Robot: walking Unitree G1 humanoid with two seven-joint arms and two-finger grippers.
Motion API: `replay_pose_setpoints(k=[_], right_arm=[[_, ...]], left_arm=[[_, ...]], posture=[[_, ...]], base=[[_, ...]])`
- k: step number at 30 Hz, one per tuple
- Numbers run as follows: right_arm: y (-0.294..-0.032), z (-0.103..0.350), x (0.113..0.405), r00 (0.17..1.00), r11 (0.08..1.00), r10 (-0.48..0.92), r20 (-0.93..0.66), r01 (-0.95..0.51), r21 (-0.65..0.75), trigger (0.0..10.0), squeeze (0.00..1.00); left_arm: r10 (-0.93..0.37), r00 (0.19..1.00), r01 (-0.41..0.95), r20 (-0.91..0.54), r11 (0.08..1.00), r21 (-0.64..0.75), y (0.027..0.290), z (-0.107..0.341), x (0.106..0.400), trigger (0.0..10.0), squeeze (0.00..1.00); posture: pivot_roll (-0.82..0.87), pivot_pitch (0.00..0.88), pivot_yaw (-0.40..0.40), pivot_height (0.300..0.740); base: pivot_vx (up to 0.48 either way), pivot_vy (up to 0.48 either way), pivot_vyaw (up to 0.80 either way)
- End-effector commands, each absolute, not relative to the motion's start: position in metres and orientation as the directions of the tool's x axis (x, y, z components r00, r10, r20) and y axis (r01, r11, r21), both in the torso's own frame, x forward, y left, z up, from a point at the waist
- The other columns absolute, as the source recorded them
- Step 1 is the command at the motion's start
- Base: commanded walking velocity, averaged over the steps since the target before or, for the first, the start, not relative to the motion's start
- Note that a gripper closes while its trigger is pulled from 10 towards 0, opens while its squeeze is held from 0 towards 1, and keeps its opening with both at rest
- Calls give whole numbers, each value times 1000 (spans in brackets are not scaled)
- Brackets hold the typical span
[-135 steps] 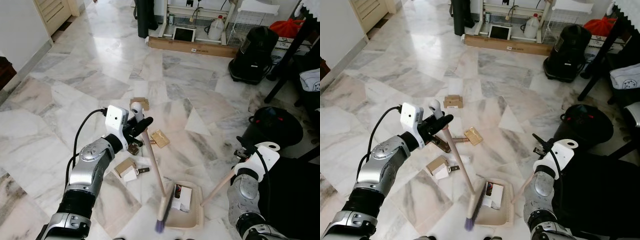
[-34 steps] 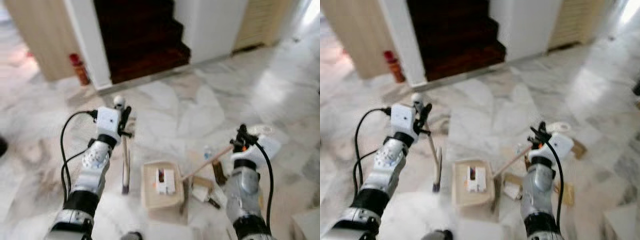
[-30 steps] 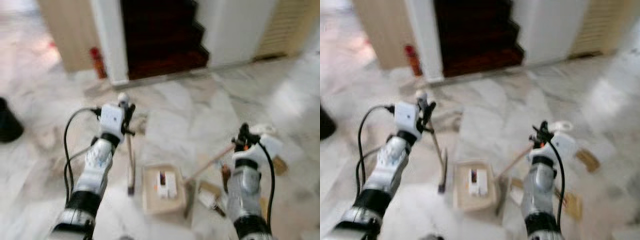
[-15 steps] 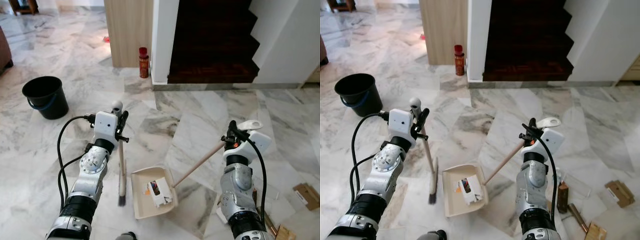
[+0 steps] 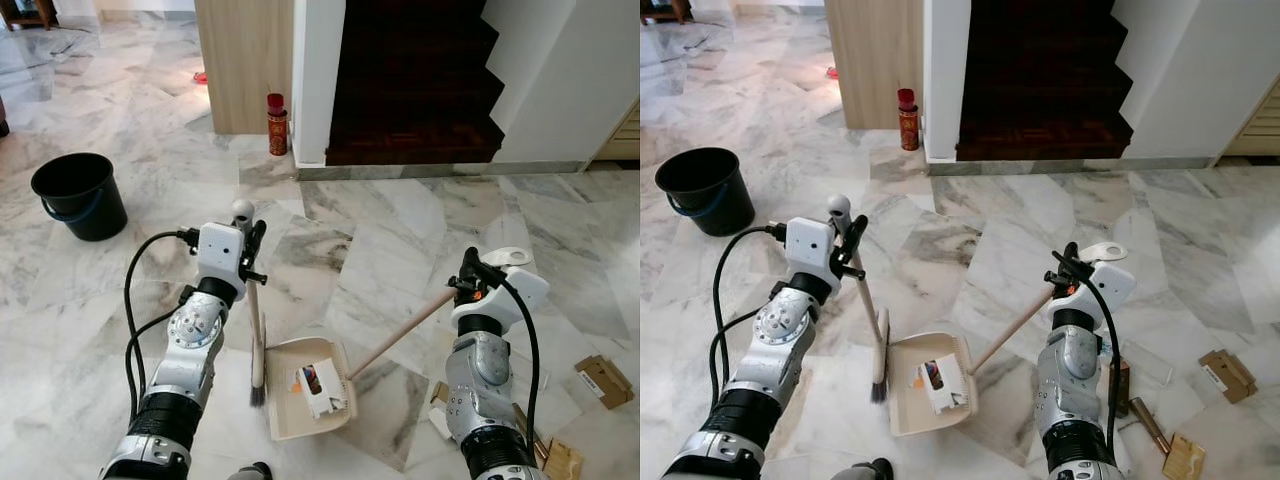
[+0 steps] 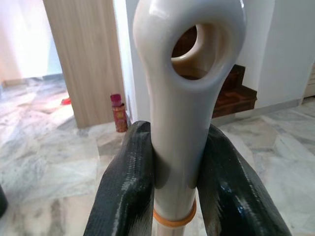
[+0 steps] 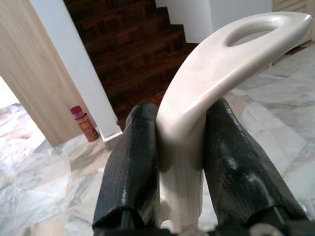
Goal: Sweep floor
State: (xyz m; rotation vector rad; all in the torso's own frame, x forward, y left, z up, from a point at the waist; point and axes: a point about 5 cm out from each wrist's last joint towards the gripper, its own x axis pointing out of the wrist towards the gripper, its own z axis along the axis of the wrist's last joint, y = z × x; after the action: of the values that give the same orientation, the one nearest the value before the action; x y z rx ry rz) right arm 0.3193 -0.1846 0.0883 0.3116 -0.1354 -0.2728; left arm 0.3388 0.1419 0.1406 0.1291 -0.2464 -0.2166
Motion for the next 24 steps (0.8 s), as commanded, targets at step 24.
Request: replay_pose_setpoints(k=[24], right_arm=[[-183, 100, 326, 959, 915, -261, 112, 208, 346, 10000, 0]], left_arm=[[-186, 945, 160, 268, 980, 114, 149, 154, 341, 10000, 0]], posture=[[161, 80, -97, 740]], base=[[0, 350, -100]])
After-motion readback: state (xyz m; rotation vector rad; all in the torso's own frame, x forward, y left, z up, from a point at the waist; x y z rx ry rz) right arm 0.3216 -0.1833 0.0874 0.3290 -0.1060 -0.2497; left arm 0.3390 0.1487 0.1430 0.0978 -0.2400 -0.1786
